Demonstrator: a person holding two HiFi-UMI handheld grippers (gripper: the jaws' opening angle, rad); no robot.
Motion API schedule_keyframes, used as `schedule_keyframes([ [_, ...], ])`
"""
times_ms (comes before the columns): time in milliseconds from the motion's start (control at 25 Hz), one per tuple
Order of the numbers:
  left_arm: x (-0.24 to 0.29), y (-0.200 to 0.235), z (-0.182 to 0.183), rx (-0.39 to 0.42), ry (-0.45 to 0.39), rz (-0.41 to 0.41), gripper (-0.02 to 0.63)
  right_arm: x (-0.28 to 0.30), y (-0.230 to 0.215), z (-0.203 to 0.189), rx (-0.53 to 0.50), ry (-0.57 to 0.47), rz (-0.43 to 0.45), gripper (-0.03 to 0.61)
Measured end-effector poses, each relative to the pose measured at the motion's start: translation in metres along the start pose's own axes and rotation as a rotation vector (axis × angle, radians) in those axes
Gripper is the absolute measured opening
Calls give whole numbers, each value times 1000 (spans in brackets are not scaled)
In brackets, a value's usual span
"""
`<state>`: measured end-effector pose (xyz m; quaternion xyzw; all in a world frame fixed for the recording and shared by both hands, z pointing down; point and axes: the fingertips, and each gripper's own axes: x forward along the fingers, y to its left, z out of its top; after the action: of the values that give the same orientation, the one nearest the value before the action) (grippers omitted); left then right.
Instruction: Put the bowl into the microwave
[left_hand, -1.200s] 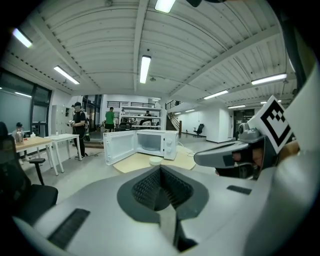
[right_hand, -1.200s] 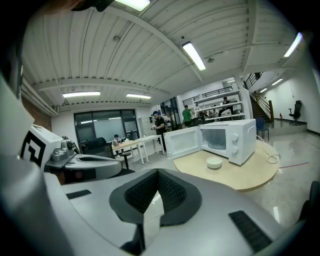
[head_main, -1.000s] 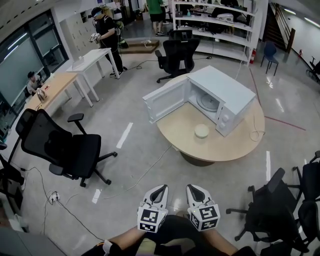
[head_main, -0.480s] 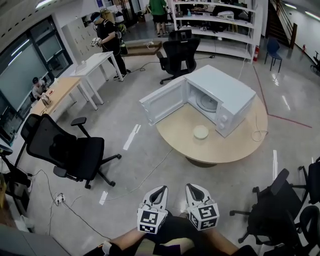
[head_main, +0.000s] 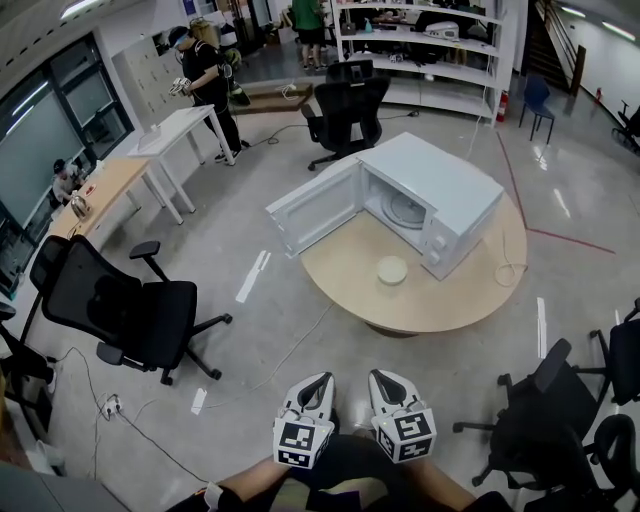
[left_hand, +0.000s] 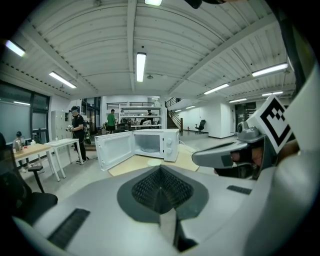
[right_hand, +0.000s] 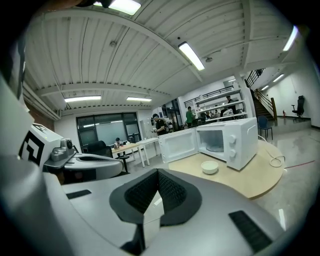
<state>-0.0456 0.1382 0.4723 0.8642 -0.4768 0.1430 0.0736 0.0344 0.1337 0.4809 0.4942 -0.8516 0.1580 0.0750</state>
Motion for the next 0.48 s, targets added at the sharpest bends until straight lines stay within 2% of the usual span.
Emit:
schedule_keyframes([
  [480, 45, 27, 13, 9, -4, -57, 46, 38, -26, 17, 4, 3, -61, 15],
])
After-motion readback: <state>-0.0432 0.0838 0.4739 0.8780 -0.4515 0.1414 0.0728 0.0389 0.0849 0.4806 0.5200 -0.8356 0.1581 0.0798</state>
